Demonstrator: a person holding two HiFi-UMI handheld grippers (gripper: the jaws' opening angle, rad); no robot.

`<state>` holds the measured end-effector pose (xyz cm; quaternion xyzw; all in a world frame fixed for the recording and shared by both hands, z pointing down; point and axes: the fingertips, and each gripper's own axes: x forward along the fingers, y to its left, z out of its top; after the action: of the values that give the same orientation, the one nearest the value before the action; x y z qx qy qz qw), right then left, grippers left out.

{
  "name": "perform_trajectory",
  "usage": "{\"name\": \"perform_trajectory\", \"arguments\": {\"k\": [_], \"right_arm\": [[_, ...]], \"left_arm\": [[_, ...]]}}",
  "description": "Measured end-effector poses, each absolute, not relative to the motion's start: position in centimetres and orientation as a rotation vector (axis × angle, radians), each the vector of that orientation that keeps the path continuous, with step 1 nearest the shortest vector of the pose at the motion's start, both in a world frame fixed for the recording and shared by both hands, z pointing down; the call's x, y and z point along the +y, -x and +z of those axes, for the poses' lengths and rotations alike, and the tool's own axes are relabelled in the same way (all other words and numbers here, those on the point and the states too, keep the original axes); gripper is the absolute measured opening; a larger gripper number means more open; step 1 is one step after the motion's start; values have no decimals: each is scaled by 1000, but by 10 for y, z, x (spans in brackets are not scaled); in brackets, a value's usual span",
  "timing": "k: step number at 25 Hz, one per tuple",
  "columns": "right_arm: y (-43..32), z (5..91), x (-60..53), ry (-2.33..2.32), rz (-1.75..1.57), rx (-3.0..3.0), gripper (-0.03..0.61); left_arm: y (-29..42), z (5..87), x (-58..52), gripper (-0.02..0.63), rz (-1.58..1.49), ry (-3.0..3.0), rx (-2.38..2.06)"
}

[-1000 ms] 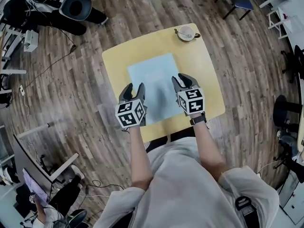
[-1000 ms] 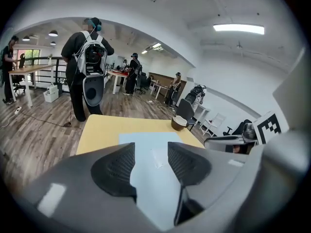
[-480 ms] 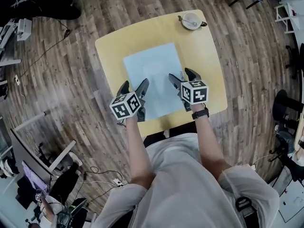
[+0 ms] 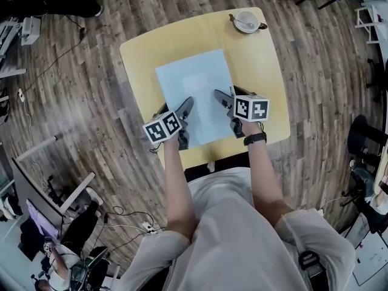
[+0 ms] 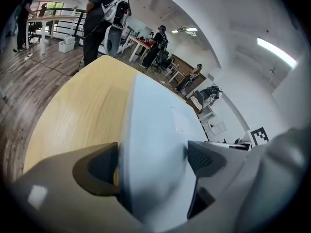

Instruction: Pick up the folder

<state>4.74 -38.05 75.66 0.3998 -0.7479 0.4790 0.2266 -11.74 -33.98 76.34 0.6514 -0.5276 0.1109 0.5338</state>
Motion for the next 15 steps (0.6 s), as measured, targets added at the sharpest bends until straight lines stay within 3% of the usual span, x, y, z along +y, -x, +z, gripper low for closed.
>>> {"name": "perform_trajectory", "arguments": {"k": [15], "right_arm": [[-39, 713, -377, -1174, 1164, -2133, 336]], "left_arm": [[129, 726, -336, 428, 231, -1598, -1288]]}}
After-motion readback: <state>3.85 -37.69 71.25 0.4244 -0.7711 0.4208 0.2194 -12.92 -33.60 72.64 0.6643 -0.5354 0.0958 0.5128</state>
